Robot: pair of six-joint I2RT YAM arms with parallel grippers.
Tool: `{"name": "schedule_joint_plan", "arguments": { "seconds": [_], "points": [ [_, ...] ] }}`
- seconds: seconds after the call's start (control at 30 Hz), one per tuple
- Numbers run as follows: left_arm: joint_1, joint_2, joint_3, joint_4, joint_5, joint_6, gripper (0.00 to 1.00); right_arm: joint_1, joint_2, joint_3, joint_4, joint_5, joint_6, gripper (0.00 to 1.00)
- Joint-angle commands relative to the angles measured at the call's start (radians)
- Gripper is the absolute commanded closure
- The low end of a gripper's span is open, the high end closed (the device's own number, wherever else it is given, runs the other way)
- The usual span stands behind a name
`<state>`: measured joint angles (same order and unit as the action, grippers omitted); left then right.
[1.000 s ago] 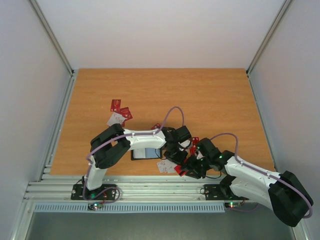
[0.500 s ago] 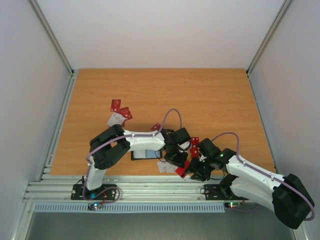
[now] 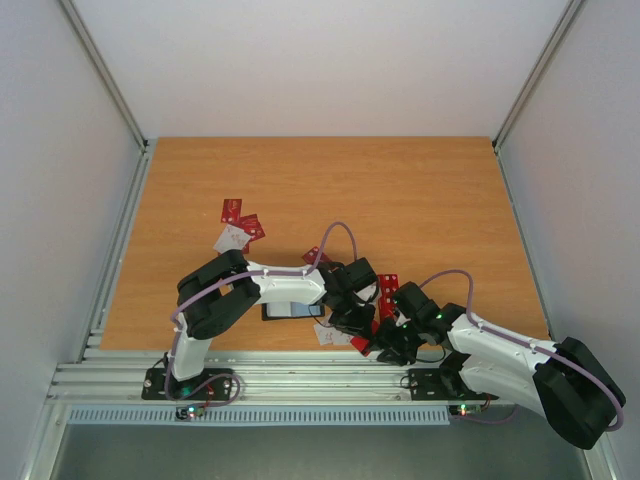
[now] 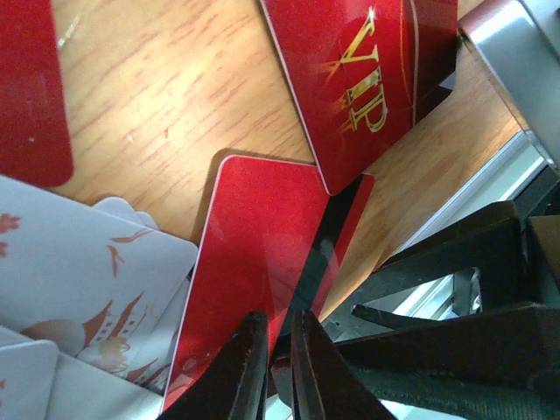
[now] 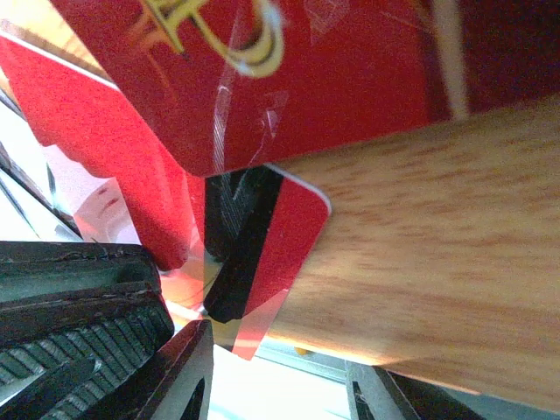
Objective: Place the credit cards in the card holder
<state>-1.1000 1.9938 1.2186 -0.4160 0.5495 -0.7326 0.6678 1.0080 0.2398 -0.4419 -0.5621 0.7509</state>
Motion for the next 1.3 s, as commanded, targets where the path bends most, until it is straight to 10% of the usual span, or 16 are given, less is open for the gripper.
{"name": "schedule_joint_plan", "arguments": {
  "seconds": [0.0, 0.67, 1.27],
  "points": [
    [-0.02, -0.004, -0.043, 0.014, 0.029, -0.061, 0.87, 0.006, 0.012, -0.024, 0.133, -0.002, 0.019, 0.58],
    [0.002, -0.041, 0.171, -0.348, -0.192, 0.156, 0.84, 0.007, -0.055, 0.008, 0.009, 0.001, -0.022, 0.59],
    [-0.02, 0.012, 0.047, -0.233, -0.089, 0.104, 0.83, 0.007, -0.033, 0.011, 0.15, -0.032, 0.002, 0.6]
  ]
}}
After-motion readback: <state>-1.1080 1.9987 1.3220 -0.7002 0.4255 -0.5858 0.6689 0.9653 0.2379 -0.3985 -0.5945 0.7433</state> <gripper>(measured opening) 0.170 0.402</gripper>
